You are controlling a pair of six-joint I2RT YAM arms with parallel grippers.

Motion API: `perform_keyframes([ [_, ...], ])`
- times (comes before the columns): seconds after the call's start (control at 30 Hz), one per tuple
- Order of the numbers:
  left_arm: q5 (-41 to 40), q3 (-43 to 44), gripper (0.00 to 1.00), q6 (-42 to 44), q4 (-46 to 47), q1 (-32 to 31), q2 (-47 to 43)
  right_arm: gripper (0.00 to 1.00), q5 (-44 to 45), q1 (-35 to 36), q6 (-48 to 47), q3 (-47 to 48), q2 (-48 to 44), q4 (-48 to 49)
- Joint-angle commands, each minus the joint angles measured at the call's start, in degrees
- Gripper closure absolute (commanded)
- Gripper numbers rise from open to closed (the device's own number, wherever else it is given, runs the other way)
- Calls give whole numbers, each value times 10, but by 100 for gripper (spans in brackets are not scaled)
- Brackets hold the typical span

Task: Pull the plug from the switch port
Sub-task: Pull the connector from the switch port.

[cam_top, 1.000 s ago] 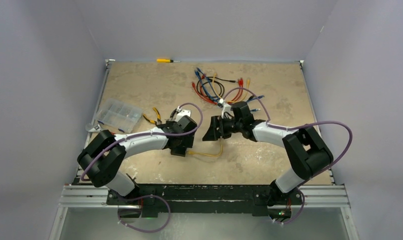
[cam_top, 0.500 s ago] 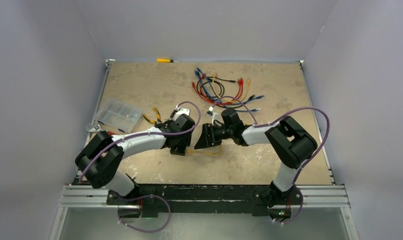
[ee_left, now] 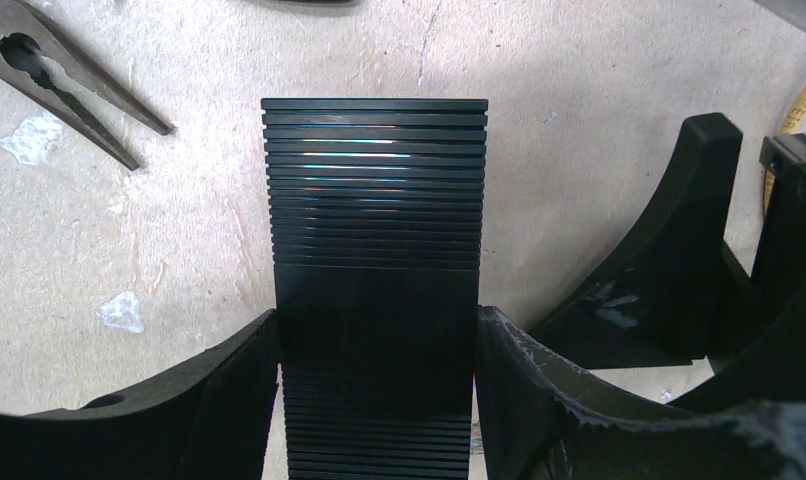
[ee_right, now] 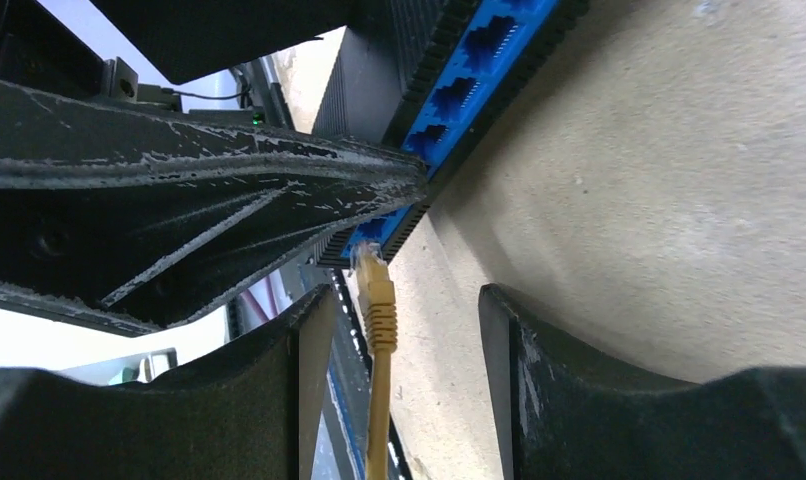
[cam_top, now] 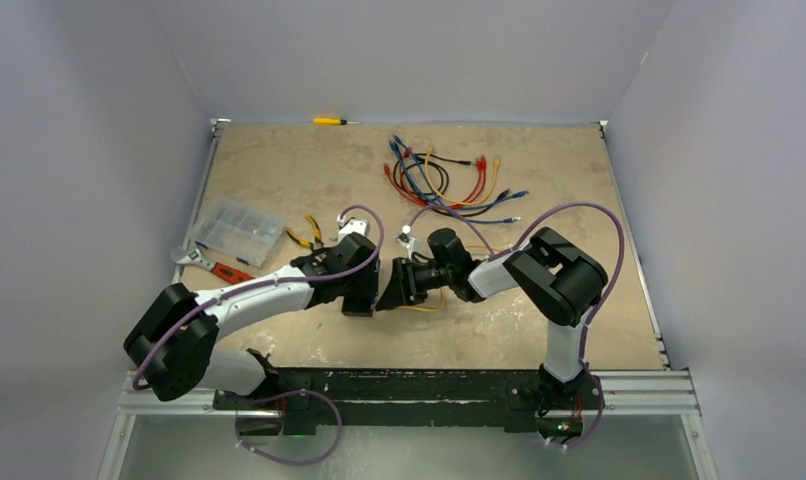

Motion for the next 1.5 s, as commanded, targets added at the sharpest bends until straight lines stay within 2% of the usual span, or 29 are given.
perform_keyframes([
  [0.0,9,-4,100,-15,22,2,-19,42,-15,16,26,10,4,51],
  [0.2,12,-6,100,-15,23,2,-19,42,-15,23,41,12,5,68],
  [0.27,12,-7,100,-15,24,2,-19,49,-11,24,42,13,7,68],
  [0.4,14,-7,100,-17,23,2,-22,70,-10,25,43,14,16,71],
  [0.5,14,-8,100,-15,22,2,-26,80,-7,25,45,15,17,73],
  [0.63,9,-9,100,-14,14,2,-28,100,-5,26,38,20,18,64],
  [1.07,-35,-12,100,-11,-25,2,-34,100,5,25,-5,24,-22,-10],
  [1.47,-122,10,100,-14,-104,2,-26,100,10,25,-30,18,-68,-53],
])
